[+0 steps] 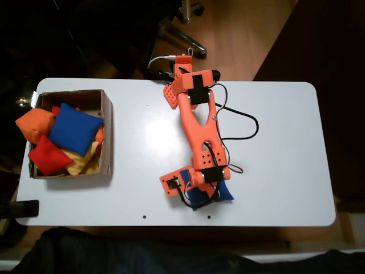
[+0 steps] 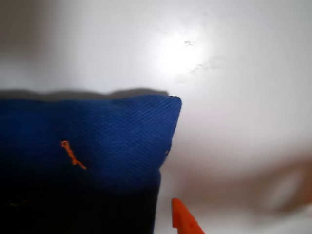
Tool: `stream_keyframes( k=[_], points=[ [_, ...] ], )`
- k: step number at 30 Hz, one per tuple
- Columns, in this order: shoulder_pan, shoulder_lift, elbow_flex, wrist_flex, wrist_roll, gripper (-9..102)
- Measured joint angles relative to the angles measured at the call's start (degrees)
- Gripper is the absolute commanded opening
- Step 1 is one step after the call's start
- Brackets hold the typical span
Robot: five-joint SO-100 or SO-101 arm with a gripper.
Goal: Grasp a bag and put it in the box.
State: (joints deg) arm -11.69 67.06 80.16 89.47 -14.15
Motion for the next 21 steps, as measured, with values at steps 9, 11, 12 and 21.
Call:
stream_keyframes(
  k=[9,11,12,21],
  points=[
    [0.0,3.4,-0.1,-1.5,-0.4,78],
    [0.0,4.0,-0.1,-1.5,-0.4,78],
    [0.0,4.0,-0.1,-1.5,-0.4,78],
    [0.2,4.0,-0.1,-1.5,1.1,81]
  ],
)
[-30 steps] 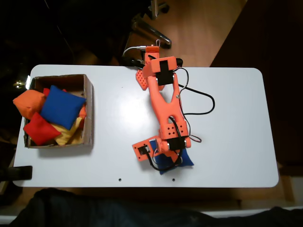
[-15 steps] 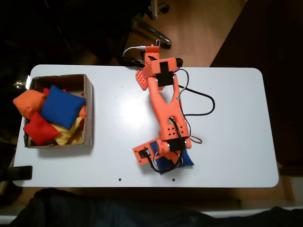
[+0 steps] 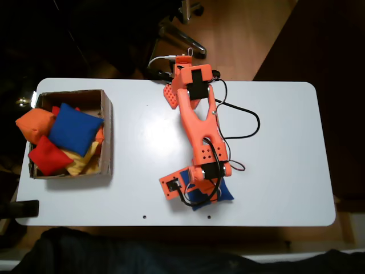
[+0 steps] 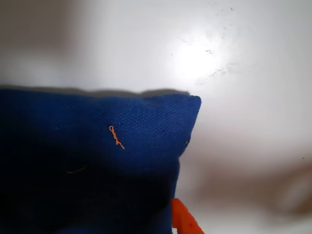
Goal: Grasp a bag and put it in the box.
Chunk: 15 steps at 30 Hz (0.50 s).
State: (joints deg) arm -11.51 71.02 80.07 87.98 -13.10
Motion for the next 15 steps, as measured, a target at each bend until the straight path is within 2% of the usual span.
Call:
stream_keyframes(
  k=[4,15],
  points=[
    [0.4,-0.3,0.1,0.1,0.3,91],
    [0.4,-4.5,0.1,3.5,-0.6,99]
  ],
)
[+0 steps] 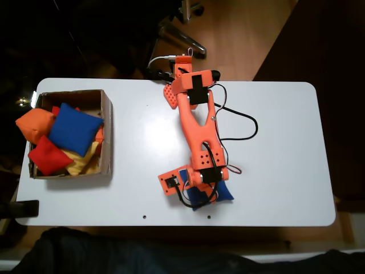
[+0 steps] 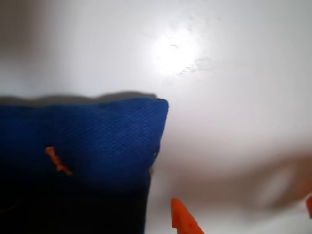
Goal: Grasp a bag and put it in the box.
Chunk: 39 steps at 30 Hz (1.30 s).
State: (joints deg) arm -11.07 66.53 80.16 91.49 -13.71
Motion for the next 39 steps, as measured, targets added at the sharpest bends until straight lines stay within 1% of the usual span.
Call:
stream_keyframes(
  k=[12,27,39],
  points=[
    [0.0,-2.9,-0.1,0.1,-2.0,99],
    [0.0,-6.6,-6.1,0.1,-2.3,99],
    [0.0,-9.8,-7.4,-0.1,-2.3,99]
  ],
)
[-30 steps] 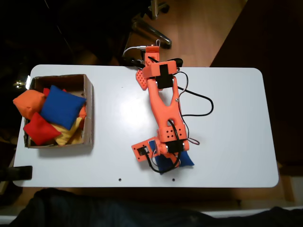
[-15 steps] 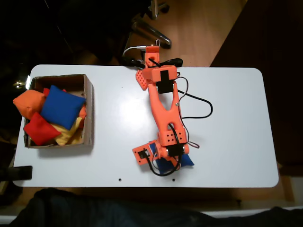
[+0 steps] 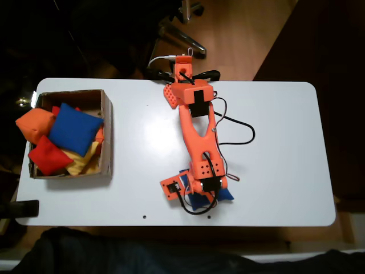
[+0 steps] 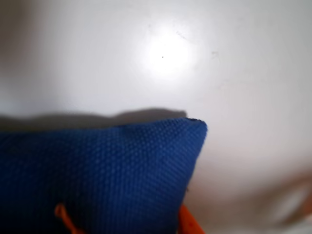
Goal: Grasp a bag and put it in the box.
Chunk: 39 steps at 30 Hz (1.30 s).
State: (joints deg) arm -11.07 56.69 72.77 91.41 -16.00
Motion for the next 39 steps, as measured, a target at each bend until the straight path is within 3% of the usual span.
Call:
stream_keyframes(
  k=[11,16,27,39],
  points=[
    [-0.3,-1.2,-1.1,0.0,-0.6,89],
    [-0.6,-1.1,-1.9,0.0,-1.2,71],
    [-2.2,0.4,-0.6,-0.3,-1.4,45],
    [-3.6,5.0,3.4,-1.6,-1.4,28]
  ],
)
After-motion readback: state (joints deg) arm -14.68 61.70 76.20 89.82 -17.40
